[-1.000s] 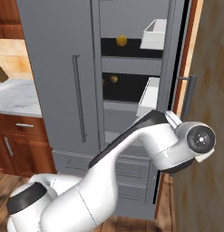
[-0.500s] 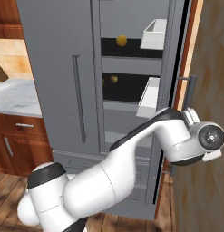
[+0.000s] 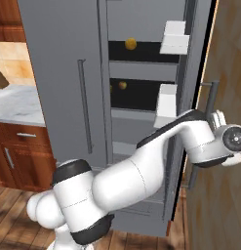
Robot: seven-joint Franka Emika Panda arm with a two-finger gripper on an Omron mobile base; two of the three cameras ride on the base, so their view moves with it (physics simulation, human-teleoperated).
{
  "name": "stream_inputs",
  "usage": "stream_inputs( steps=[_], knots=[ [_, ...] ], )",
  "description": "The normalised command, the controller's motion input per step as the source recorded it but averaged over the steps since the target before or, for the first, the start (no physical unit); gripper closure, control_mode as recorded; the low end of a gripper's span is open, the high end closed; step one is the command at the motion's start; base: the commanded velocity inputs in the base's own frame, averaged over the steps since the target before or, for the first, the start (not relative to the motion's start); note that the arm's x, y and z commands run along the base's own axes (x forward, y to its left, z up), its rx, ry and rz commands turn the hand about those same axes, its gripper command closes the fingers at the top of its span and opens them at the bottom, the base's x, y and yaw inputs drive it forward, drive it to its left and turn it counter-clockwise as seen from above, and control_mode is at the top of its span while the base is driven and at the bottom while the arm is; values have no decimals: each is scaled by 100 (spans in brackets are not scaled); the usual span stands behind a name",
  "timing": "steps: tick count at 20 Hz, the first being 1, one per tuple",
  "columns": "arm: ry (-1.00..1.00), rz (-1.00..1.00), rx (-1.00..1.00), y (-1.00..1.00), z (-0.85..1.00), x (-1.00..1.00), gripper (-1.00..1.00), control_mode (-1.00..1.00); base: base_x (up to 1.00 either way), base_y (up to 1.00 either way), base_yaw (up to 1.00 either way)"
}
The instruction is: Place the kiwi in the correct fridge rack based on whether it is a fruit or vegetable. Finally, close the fridge door.
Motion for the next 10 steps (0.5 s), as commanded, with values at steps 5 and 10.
stream_inputs(
  steps=[5, 10],
  knots=[
    [-4, 15, 15, 51, 1, 23, -100, -100, 0, 0, 0],
    [-7, 39, 14, 97, 10, 68, -100, -100, 0, 0, 0]
  ],
)
